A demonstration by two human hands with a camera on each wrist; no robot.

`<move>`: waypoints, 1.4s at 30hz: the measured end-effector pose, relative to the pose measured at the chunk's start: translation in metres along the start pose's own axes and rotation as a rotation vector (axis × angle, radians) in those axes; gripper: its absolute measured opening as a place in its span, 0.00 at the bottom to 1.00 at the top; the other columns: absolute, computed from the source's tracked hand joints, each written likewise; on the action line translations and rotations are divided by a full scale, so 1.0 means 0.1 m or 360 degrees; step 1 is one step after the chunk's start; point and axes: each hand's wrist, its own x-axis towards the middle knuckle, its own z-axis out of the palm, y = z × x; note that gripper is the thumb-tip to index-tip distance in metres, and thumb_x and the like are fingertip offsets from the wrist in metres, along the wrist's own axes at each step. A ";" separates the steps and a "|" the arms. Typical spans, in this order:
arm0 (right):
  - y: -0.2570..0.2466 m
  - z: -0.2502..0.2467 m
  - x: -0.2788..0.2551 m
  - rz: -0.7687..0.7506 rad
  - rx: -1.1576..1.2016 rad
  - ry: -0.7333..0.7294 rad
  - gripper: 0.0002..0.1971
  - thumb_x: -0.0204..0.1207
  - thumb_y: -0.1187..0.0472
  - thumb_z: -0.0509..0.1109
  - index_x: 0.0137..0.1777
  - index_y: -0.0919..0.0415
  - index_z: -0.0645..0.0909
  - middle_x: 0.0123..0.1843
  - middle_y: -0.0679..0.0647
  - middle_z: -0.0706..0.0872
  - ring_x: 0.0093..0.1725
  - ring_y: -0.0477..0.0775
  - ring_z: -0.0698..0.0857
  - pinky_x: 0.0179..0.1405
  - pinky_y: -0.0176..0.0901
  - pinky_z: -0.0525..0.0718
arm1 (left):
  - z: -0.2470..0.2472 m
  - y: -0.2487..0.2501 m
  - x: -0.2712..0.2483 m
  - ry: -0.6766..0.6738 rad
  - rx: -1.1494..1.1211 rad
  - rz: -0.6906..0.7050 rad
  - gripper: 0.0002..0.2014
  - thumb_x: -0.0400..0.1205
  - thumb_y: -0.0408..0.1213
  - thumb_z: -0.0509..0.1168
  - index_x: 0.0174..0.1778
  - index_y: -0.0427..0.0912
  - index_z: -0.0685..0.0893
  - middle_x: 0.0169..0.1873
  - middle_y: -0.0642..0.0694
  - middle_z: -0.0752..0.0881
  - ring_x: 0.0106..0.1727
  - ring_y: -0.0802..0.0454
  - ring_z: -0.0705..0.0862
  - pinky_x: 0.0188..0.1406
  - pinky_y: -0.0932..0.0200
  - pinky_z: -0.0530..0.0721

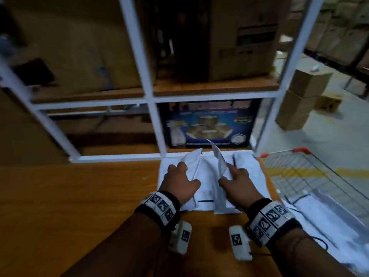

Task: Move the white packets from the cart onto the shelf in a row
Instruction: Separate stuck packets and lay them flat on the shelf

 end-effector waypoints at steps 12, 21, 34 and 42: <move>-0.81 2.22 -0.11 -0.0010 -0.0753 -0.0325 0.31 0.83 0.47 0.63 0.87 0.48 0.67 0.75 0.62 0.67 0.74 0.73 0.79 0.77 0.60 0.78 | -0.91 -2.19 -0.06 0.0033 0.0235 -0.0476 0.36 0.71 0.62 0.66 0.74 0.49 0.74 0.66 0.37 0.74 0.64 0.33 0.81 0.63 0.44 0.85; -1.15 2.97 0.13 0.0104 -0.1032 -0.0190 0.32 0.81 0.33 0.60 0.77 0.54 0.73 0.76 0.63 0.68 0.75 0.73 0.73 0.72 0.64 0.78 | -1.10 -2.75 0.23 -0.0047 0.0482 -0.0352 0.39 0.75 0.70 0.61 0.79 0.50 0.70 0.73 0.36 0.71 0.73 0.32 0.73 0.70 0.41 0.80; -0.76 3.17 0.18 -0.0441 -0.1796 -0.0623 0.44 0.80 0.39 0.67 0.92 0.43 0.51 0.95 0.60 0.45 0.93 0.68 0.46 0.90 0.72 0.47 | -1.05 -3.22 0.39 -0.0472 0.0911 0.0153 0.41 0.85 0.67 0.56 0.90 0.61 0.45 0.90 0.42 0.38 0.90 0.37 0.40 0.88 0.38 0.48; -0.65 3.25 0.25 -0.0440 -0.1718 -0.0509 0.41 0.78 0.35 0.65 0.90 0.45 0.58 0.94 0.62 0.51 0.92 0.69 0.51 0.90 0.71 0.51 | -1.02 -3.18 0.79 -0.0440 0.0962 0.0174 0.40 0.86 0.67 0.54 0.90 0.61 0.44 0.90 0.41 0.39 0.90 0.35 0.40 0.89 0.35 0.49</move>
